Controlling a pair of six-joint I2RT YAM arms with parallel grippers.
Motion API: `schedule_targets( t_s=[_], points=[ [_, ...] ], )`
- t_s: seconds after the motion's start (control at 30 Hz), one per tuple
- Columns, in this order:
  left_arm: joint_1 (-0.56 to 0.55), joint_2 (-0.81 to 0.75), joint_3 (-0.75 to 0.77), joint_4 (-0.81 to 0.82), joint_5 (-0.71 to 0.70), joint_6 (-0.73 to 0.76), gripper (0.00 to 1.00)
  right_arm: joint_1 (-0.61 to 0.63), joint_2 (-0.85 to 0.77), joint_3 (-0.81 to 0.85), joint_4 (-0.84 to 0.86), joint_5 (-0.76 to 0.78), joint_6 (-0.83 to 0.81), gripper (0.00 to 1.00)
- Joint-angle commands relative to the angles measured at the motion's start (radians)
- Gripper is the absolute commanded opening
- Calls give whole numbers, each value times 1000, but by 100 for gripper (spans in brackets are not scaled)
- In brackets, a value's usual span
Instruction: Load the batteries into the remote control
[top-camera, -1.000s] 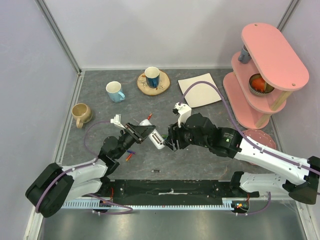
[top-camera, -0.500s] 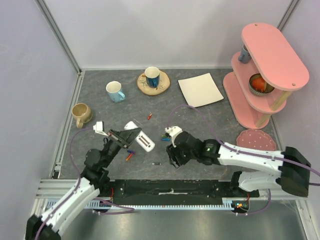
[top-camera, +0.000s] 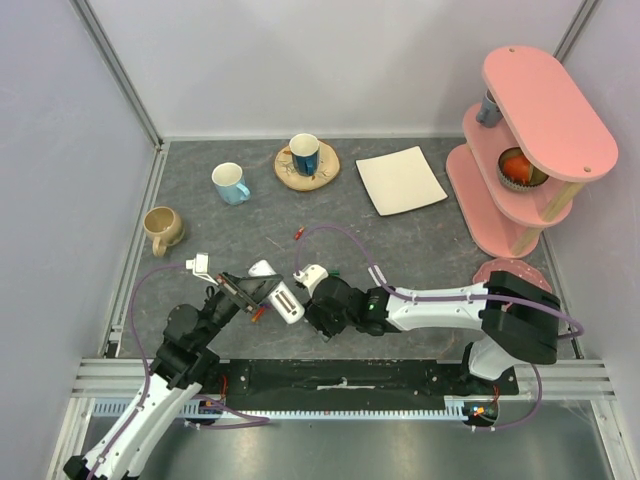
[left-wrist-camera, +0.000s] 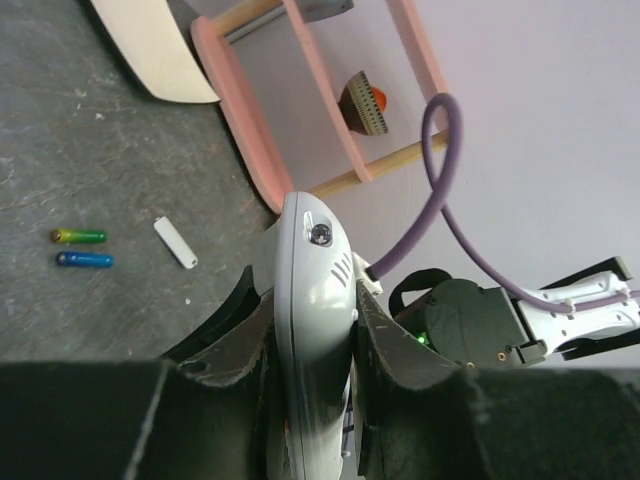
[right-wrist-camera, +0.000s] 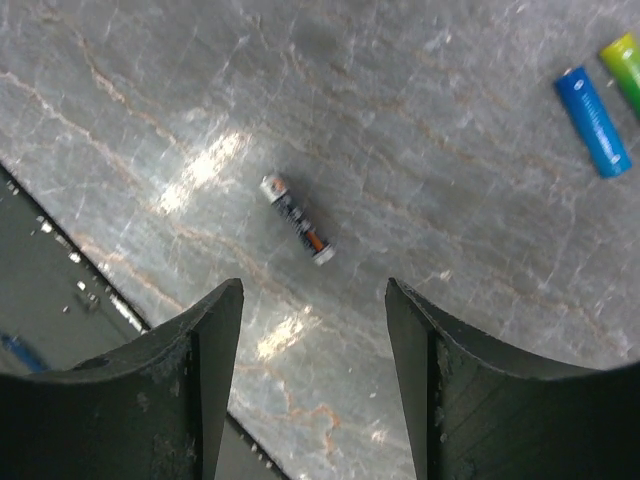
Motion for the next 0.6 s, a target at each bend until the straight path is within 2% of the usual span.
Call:
schedule_targets(
  t_s=[0.0,0.17,0.57],
  points=[
    [6,-88,53,-66,17,57,2,7,45,55,99,120,-63,67],
    [6,-91,64,-82,17,63,2,9,101,49,139,138,-87,66],
    [5,-91,66,-90,3,74,2,9,115,-23,219,78,-78,52]
  ],
)
